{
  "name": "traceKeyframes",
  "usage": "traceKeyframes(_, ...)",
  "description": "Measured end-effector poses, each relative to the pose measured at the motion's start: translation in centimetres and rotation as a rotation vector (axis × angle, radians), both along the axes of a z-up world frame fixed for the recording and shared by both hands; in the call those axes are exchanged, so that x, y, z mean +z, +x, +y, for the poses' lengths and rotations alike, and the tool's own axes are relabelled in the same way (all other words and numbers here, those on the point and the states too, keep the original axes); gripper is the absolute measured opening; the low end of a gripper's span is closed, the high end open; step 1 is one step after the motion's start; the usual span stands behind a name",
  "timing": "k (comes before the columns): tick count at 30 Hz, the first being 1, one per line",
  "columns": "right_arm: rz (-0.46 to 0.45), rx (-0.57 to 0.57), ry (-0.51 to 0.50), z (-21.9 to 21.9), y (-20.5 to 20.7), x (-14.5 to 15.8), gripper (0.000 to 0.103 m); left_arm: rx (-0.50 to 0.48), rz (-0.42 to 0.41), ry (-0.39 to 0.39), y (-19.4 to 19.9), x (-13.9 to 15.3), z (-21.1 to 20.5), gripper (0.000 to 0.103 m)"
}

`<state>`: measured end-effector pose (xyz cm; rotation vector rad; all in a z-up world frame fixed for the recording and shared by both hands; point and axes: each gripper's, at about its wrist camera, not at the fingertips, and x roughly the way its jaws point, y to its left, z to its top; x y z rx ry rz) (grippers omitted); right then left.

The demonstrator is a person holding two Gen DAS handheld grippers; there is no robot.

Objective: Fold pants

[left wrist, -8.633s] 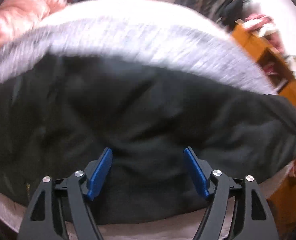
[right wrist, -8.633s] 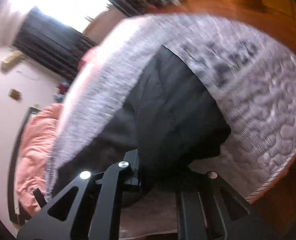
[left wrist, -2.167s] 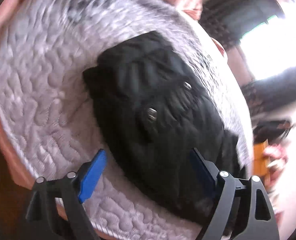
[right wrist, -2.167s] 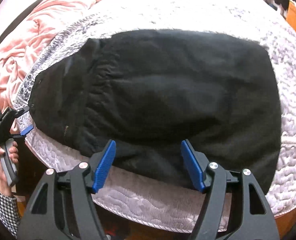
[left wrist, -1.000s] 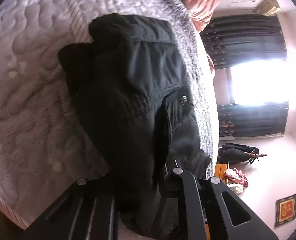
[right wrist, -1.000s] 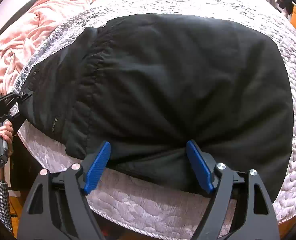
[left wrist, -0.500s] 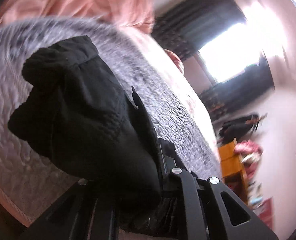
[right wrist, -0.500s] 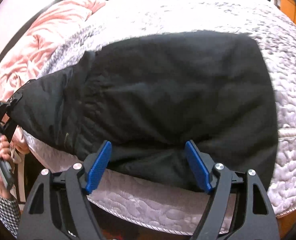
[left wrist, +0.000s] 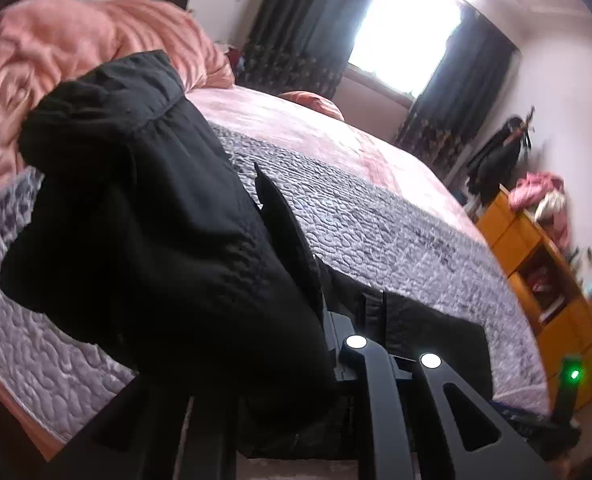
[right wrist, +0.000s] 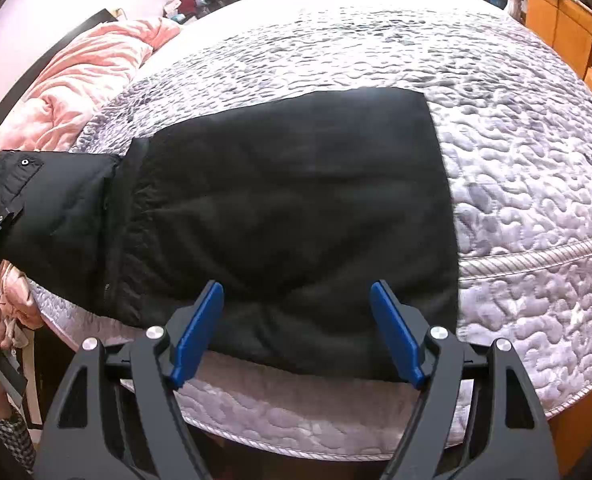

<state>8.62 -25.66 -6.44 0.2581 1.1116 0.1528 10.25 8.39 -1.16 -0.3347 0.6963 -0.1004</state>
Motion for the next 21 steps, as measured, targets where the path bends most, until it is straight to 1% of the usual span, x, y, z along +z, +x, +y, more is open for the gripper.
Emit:
traceKeyframes(4,0.023,-0.005,-0.034,-0.6,0.1,-0.5,0.076,-0.057,0.003,0.124,-0.5,1.1,-3.1,0.017)
traceKeyframes(6,0.028,-0.004,-0.067,-0.6,0.0,-0.9,0.076,-0.083,0.007,0.152,-0.7,0.6,-4.5,0.018)
traceKeyframes(9,0.03,0.002,-0.079,-0.8,-0.3,-1.3,0.076,-0.104,0.012,0.181,-0.7,0.0,-5.0,0.019)
traceKeyframes(12,0.051,0.014,-0.095,-0.7,-0.2,-2.3,0.076,-0.127,0.012,0.216,-0.9,0.1,-6.0,0.021)
traceKeyframes(15,0.045,0.01,-0.076,-1.0,-0.4,-2.4,0.076,-0.15,0.016,0.247,-1.1,-0.2,-6.5,0.022)
traceKeyframes(18,0.03,-0.013,-0.013,-1.9,-0.8,-2.1,0.077,-0.18,0.016,0.302,-1.5,-0.4,-7.4,0.023)
traceKeyframes(21,0.056,-0.002,-0.018,-2.0,-0.6,-3.0,0.077,-0.222,0.024,0.349,-1.8,-0.8,-8.8,0.026)
